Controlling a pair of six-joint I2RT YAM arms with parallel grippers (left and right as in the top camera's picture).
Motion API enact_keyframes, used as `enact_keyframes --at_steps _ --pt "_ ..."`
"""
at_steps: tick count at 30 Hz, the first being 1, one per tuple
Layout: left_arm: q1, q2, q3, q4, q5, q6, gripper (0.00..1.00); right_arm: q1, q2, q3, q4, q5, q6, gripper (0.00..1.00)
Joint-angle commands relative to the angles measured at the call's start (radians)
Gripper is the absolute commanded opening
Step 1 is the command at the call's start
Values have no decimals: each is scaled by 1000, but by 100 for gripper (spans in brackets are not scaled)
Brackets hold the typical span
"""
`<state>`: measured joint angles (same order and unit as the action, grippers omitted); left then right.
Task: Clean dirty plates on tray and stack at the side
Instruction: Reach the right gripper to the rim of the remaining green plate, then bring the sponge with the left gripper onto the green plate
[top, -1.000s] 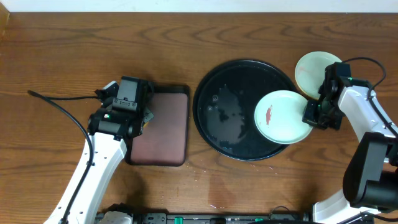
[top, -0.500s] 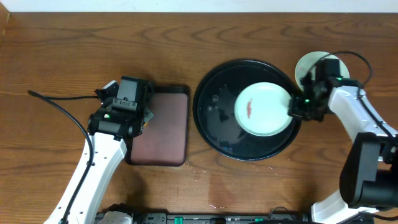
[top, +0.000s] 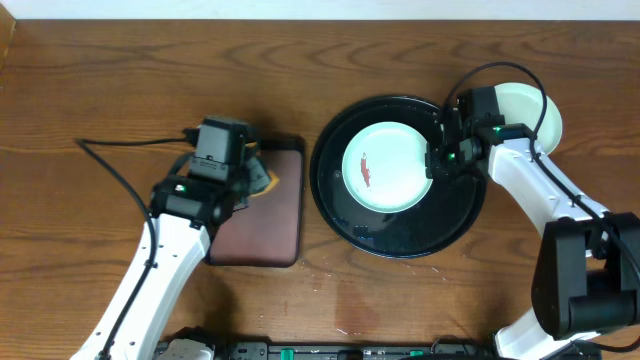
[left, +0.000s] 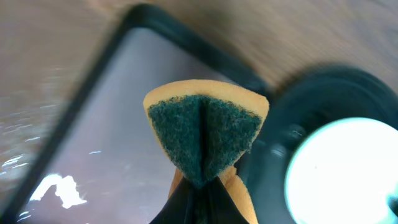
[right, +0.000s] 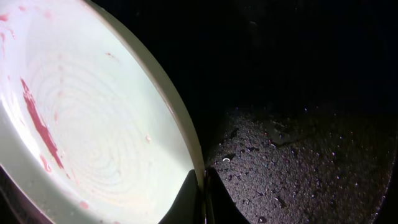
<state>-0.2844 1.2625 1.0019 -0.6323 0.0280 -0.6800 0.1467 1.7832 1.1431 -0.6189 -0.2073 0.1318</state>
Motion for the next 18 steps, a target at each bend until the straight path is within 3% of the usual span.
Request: enact_keyframes --at_steps 1,9,18 --pt "-55 7 -15 48 77 39 8 12 58 6 2 7 -11 1" --pt "-180 80 -16 205 77 -34 8 12 177 7 8 -76 -5 1" --pt "-310 332 -16 545 77 -129 7 11 187 7 37 -89 -6 1"
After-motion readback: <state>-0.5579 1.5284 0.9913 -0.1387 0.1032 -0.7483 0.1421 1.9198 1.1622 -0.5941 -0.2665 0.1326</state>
